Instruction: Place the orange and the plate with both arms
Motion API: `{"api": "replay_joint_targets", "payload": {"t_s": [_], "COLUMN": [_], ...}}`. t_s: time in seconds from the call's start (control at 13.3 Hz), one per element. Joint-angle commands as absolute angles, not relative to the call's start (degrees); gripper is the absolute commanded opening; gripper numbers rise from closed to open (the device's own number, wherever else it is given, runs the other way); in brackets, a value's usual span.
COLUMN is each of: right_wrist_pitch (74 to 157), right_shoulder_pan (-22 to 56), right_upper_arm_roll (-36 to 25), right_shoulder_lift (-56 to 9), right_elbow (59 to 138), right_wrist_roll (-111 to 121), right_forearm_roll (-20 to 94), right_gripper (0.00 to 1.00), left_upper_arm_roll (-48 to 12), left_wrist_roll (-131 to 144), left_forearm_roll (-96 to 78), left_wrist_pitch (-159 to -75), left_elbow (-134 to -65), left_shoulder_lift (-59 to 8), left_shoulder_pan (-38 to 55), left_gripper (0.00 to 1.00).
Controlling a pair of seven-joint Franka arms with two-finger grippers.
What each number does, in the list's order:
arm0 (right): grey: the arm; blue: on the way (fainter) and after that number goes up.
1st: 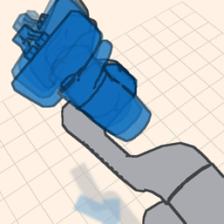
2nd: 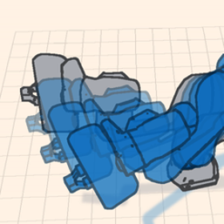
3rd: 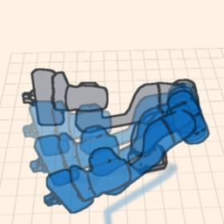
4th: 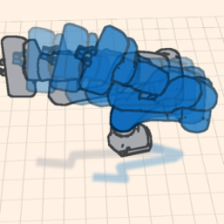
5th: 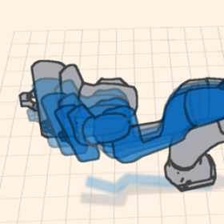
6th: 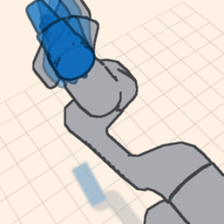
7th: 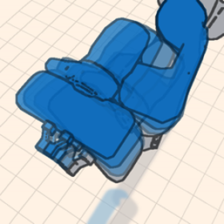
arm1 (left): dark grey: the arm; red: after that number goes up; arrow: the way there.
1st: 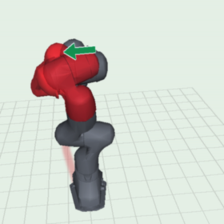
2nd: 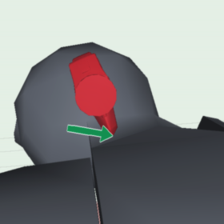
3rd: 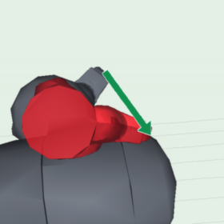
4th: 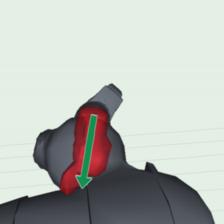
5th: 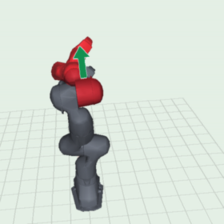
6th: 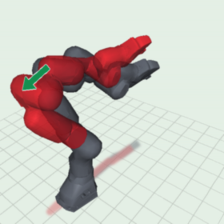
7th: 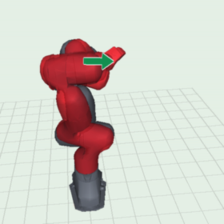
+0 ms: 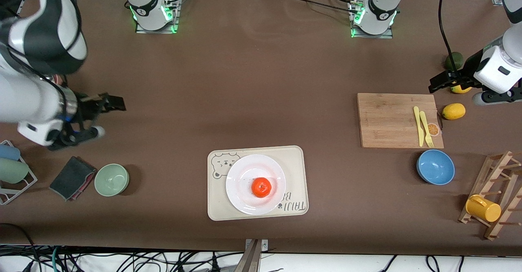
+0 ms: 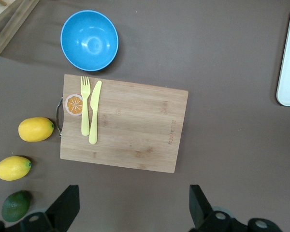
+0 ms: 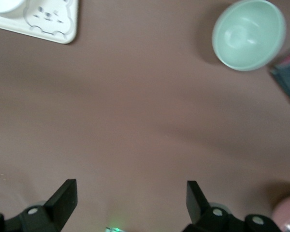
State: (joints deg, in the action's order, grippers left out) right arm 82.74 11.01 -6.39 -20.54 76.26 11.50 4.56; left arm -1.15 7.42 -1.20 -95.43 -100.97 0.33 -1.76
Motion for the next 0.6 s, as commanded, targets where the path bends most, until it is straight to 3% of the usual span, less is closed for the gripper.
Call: {"api": "replay_joint_targets", "payload": {"t_s": [0.0, 0.53], "right_wrist_pitch": [86.3, 87.4], "right_shoulder_pan": [9.6, 5.4], "right_upper_arm_roll": [-6.2, -6.0], "right_shoulder_lift": [-7.2, -2.2], "right_elbow": [92.5, 93.9], "right_wrist_roll": [10.9, 8.3], "right_forearm_roll": [1.9, -2.5], "right_gripper": [1.00, 1.00], "left_upper_arm_roll": [-1.4, -1.4], "left_wrist_roll": [7.4, 7.4], "left_forearm_roll": [-1.6, -1.6], "left_wrist_pitch": [-94.8, -94.8], "left_elbow": [-99.8, -99.8], "left_shoulder_lift": [-0.1, -0.2], "left_shoulder_pan": [-2.3, -2.3], "left_gripper": [1.00, 1.00]}}
